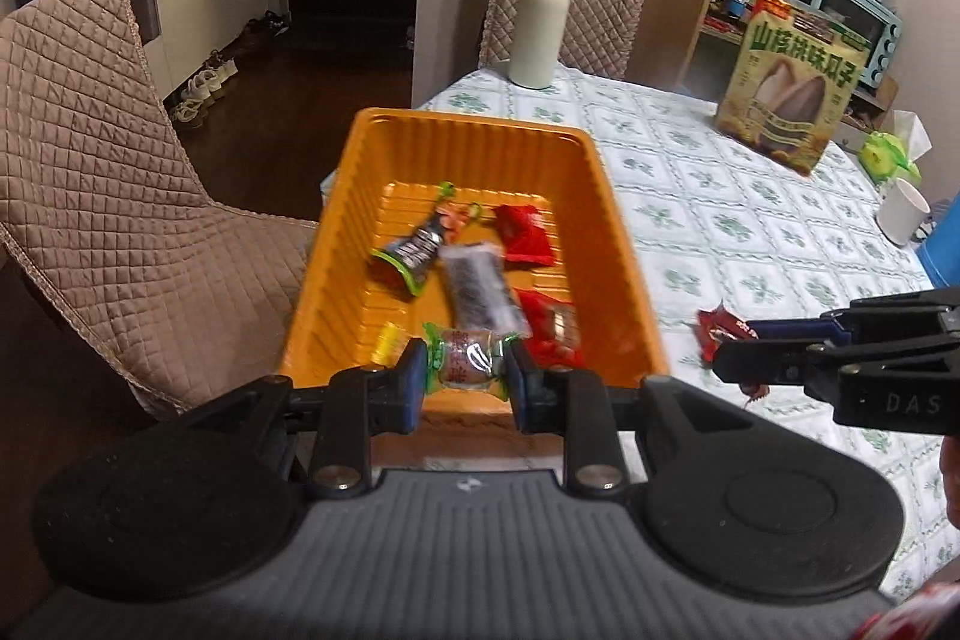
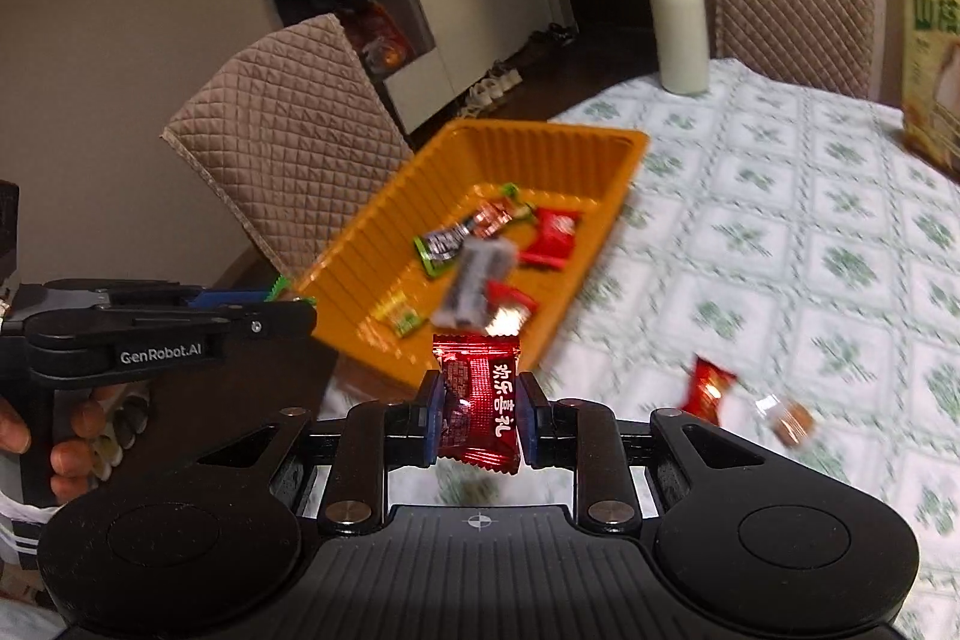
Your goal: Organize snacks
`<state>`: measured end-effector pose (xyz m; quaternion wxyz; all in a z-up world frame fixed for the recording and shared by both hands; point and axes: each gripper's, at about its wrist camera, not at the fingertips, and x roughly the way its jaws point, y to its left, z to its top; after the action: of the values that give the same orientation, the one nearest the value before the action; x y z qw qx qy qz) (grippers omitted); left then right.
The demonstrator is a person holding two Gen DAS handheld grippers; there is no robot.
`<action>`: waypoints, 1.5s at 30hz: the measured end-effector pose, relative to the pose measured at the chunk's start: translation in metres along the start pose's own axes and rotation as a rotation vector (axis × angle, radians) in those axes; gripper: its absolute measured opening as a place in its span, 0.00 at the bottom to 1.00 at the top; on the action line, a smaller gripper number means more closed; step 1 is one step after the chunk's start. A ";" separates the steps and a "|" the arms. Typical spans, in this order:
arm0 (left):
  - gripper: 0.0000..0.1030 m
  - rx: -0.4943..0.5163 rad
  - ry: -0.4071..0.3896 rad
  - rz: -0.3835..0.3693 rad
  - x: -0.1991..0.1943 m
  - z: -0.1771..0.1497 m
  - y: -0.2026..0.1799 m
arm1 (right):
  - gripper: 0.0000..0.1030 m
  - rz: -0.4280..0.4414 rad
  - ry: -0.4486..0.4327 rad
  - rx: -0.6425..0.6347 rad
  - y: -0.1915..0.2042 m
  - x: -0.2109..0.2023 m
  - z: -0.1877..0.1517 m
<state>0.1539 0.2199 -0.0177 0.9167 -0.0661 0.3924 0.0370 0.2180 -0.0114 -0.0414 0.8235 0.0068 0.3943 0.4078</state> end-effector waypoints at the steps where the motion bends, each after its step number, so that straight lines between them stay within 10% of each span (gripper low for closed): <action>1: 0.24 0.004 0.004 0.001 0.003 0.003 0.004 | 0.25 -0.003 -0.002 -0.001 0.003 0.005 0.003; 37: 0.27 0.133 0.090 -0.093 0.106 0.052 0.024 | 0.25 -0.153 -0.023 0.140 -0.008 0.077 0.055; 45: 0.44 0.138 0.101 -0.097 0.113 0.056 0.026 | 0.25 -0.153 -0.030 0.161 -0.014 0.078 0.058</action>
<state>0.2691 0.2555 -0.0639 0.8989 -0.0234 0.4359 -0.0379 0.2929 0.0504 -0.0560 0.8549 0.0489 0.4128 0.3103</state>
